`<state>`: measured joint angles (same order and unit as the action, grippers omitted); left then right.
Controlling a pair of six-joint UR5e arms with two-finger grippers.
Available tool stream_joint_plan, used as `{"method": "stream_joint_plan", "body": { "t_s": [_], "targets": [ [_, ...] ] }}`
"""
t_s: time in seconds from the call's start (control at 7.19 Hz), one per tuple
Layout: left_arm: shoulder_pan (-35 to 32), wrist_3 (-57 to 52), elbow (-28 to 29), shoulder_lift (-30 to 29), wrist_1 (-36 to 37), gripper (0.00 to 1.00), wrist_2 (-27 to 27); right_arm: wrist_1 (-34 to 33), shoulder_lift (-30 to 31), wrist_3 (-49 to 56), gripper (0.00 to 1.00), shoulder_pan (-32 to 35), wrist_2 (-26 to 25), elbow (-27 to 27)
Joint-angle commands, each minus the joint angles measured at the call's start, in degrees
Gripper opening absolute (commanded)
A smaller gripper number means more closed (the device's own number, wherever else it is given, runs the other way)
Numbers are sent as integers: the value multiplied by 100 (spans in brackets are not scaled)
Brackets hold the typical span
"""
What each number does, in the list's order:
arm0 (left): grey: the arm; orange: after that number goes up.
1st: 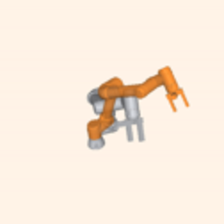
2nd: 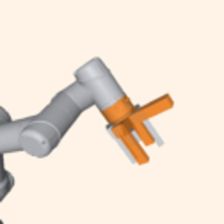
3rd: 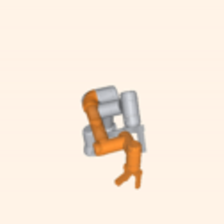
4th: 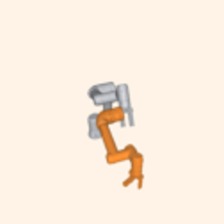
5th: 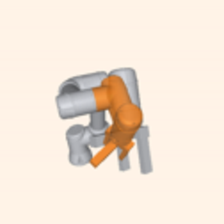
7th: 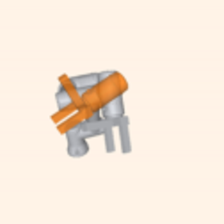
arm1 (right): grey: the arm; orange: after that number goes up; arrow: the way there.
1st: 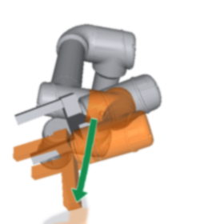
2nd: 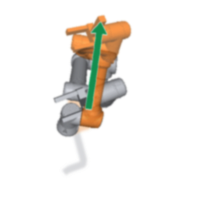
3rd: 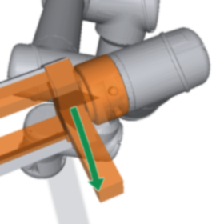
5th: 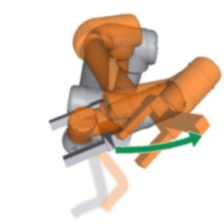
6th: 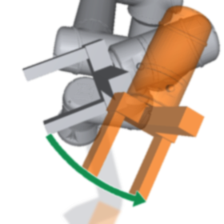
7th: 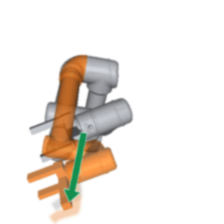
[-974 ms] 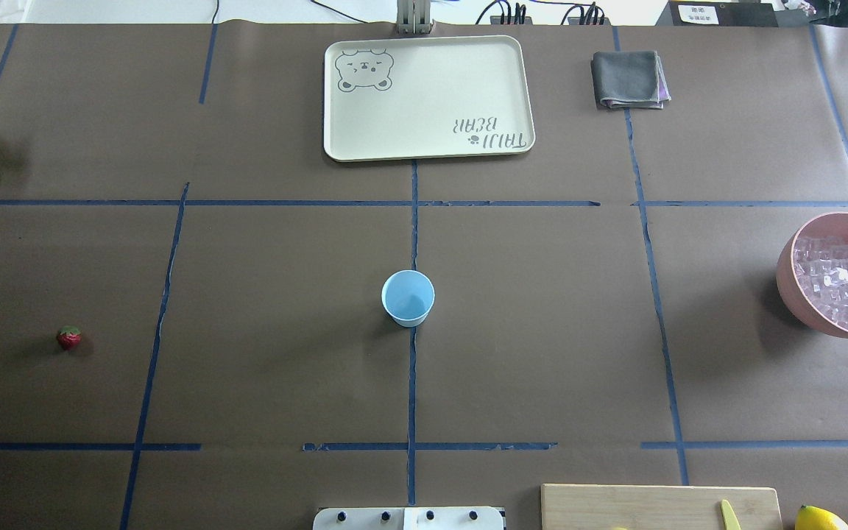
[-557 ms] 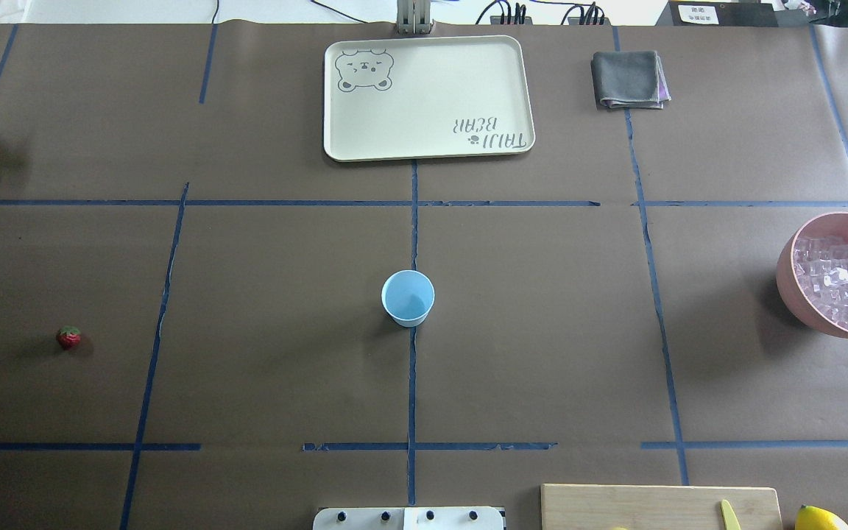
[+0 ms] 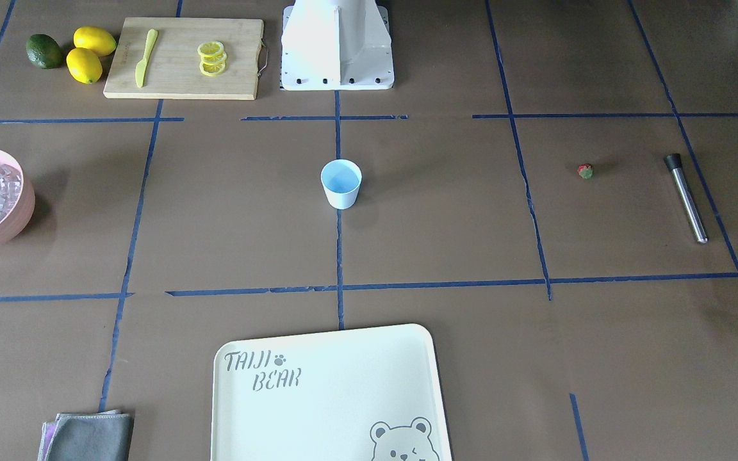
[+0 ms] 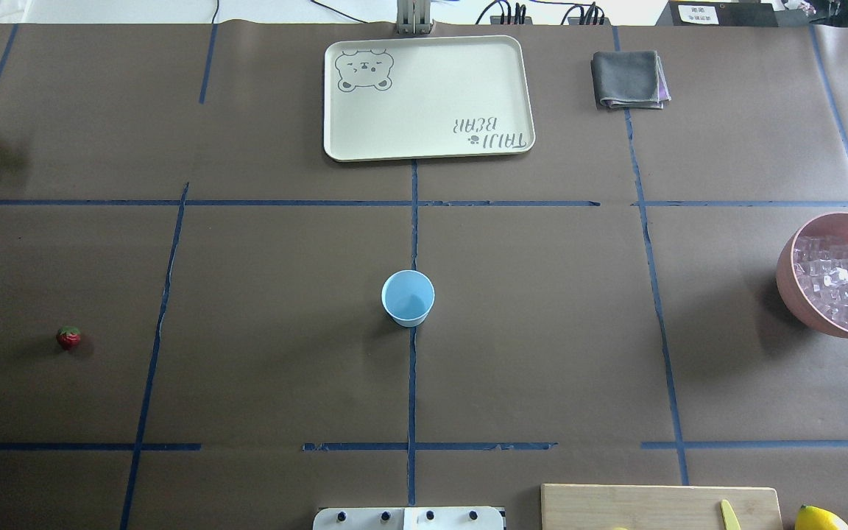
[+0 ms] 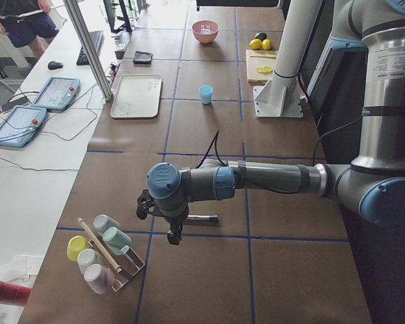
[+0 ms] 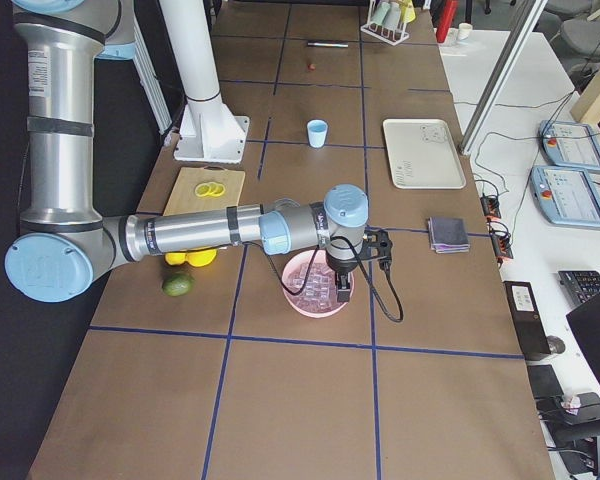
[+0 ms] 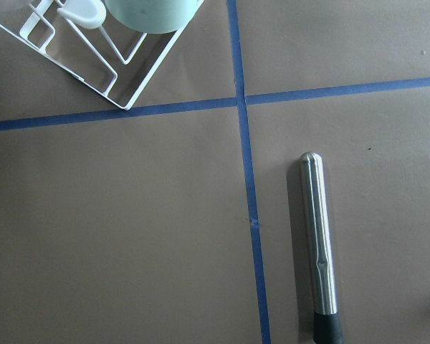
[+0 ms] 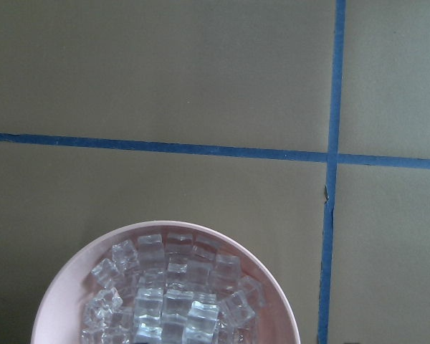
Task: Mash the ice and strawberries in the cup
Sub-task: 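Lower the right gripper into the pink bowl and grasp an ice cube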
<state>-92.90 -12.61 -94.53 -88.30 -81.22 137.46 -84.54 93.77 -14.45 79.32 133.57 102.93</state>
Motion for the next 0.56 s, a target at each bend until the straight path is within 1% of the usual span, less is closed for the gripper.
{"method": "stream_joint_plan", "body": {
  "t_s": [0.0,0.28,0.42],
  "targets": [
    [0,4,5,24,-77,100,0,69,-8,-442,82,-538,-243,-9],
    [0,4,5,24,-86,100,0,69,-8,-602,64,-637,-253,-62],
    [0,4,-4,24,-113,100,0,78,-51,-602,61,-646,-253,-184]
  ]
}}
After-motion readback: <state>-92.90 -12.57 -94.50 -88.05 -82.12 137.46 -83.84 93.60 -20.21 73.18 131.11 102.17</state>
